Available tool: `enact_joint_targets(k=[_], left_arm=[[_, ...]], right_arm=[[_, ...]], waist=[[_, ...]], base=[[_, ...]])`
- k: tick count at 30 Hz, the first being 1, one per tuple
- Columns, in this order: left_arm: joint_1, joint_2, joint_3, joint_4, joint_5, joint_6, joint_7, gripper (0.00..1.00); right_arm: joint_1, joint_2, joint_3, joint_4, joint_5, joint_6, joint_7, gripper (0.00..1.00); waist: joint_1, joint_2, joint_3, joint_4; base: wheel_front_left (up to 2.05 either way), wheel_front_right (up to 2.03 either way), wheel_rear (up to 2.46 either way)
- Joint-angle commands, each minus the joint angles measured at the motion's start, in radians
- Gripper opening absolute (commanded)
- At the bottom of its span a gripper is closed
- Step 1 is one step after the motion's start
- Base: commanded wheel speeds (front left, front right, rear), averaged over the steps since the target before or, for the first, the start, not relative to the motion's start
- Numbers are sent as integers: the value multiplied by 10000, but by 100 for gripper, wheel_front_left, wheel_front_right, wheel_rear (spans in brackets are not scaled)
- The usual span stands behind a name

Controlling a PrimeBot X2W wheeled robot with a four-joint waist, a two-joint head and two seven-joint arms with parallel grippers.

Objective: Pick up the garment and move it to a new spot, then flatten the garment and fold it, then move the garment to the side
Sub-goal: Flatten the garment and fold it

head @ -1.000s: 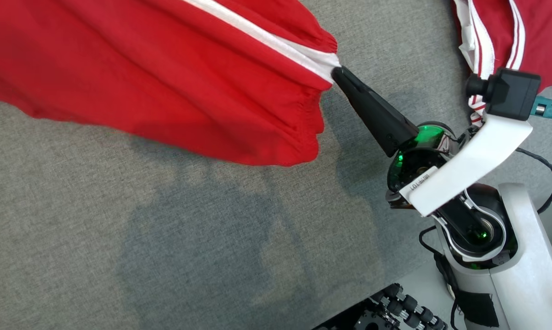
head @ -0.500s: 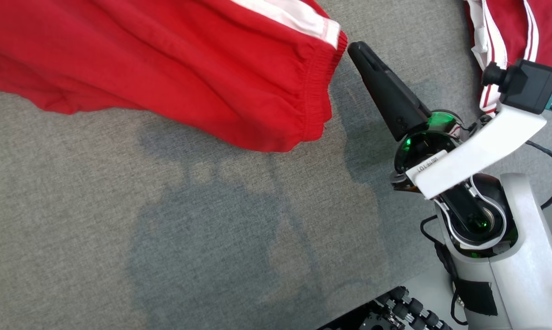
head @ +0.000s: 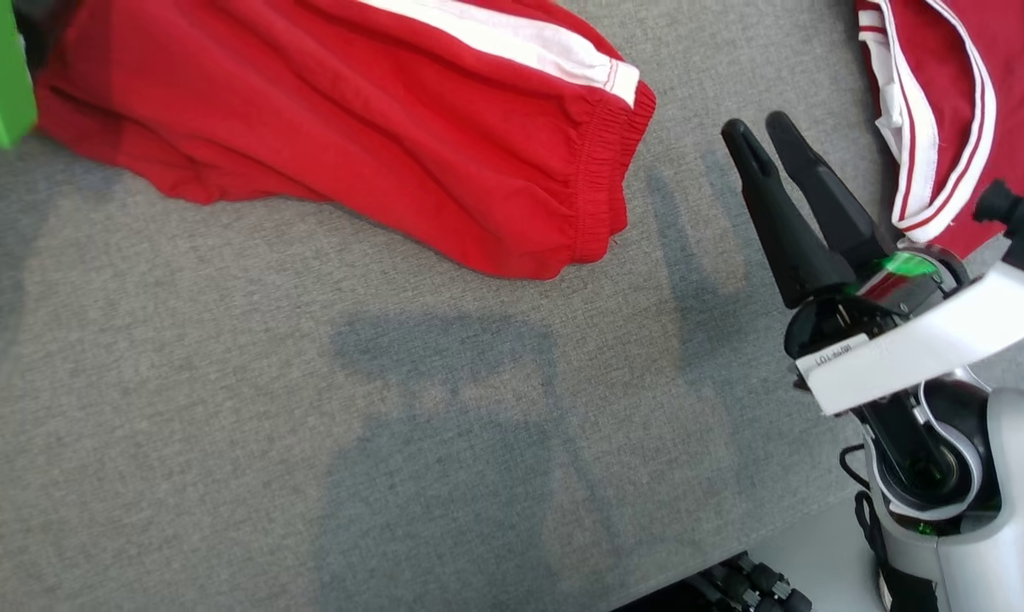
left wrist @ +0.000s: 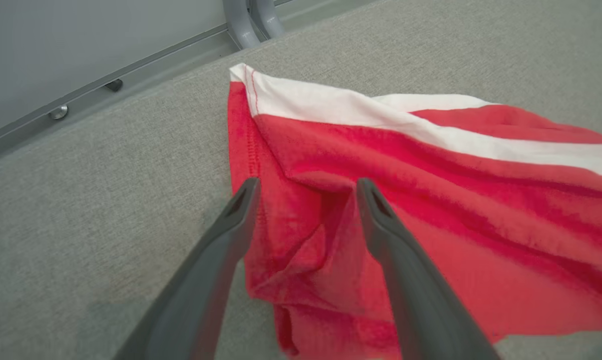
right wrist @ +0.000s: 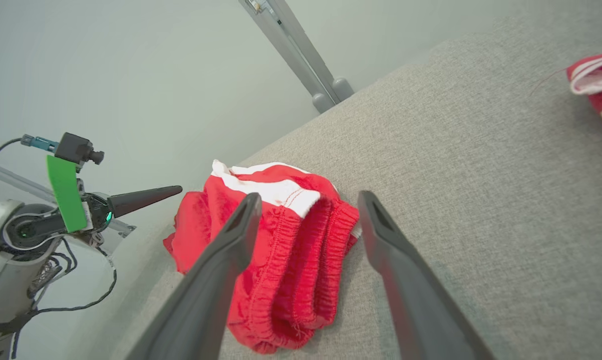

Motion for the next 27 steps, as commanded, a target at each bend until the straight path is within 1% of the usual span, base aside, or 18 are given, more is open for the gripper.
enact_joint_targets(k=[1,5,7,8,9,10,12,13,14,17,19,20,24,25,26,27], left_arm=[[689,110,139,-157,-219,239,-321,100],[2096,200,400,-317,-552,790,-1067,100],[2667,91,546,-309,-816,990,-1454,100],[2909,19,577,-292,-908,1052,-1598,100],[3135,-23,594,-266,-949,1092,-1754,100],[3288,-81,654,-235,-990,1138,-1949,100],[3590,-291,735,-163,-1120,1149,-2286,100],[3728,-385,746,-105,-1127,1132,-2434,100],[3822,-479,756,-48,-1166,1101,-2577,100],[4016,-790,752,139,-1209,1056,-2953,100],[4070,-1011,706,273,-1235,1017,-3131,100],[4070,-1011,706,273,-1235,1017,-3131,100],[4017,-1476,660,714,-1250,921,-3474,100],[4019,-1596,678,868,-1217,911,-3621,38],[4070,-1711,649,1037,-1229,844,-3716,0],[4140,-1829,646,1172,-1269,756,-3853,0]], right_arm=[[244,-18,-94,-182,-365,4,-77,100],[586,-141,-164,-452,-1609,4,-478,100],[686,-234,-218,-522,-2368,4,-1077,100],[682,-436,-243,-550,-2954,4,-1534,100],[723,-497,-328,-476,-3527,4,-2128,100],[799,-444,-423,-320,-4022,4,-2746,100],[959,-594,-435,50,-5243,4,-4020,100],[1074,-515,-533,358,-5679,0,-4585,100],[1206,-464,-584,641,-6124,0,-4931,100],[1426,-228,-863,1494,-6969,0,-5325,100],[1423,-104,-1119,1779,-7138,-1,-5372,100],[1423,-104,-1119,1779,-7138,-1,-5372,100],[1635,-29,-1447,2235,-7324,0,-5359,100],[1652,-20,-1514,2289,-7215,0,-5362,100],[1683,-26,-1624,2365,-7047,0,-5363,100],[1757,-24,-1712,2469,-6966,0,-5362,100]], waist=[[0,63,-437,332],[0,63,-630,481],[0,63,-692,523],[0,63,-716,556],[0,63,-750,580],[0,63,-788,592],[0,63,-861,621],[0,63,-919,628],[0,63,-977,639],[0,63,-1156,665],[0,63,-1258,676],[0,63,-1258,676],[0,63,-1448,726],[0,63,-1505,736],[0,63,-1570,742],[0,63,-1638,749]], base=[[0,0,0],[0,0,0],[0,0,0],[0,0,0],[0,0,0],[0,0,0],[0,0,0],[0,0,0],[0,0,0],[0,0,0],[0,0,0],[0,0,0],[0,0,0],[0,0,0],[0,0,0],[0,0,0]])
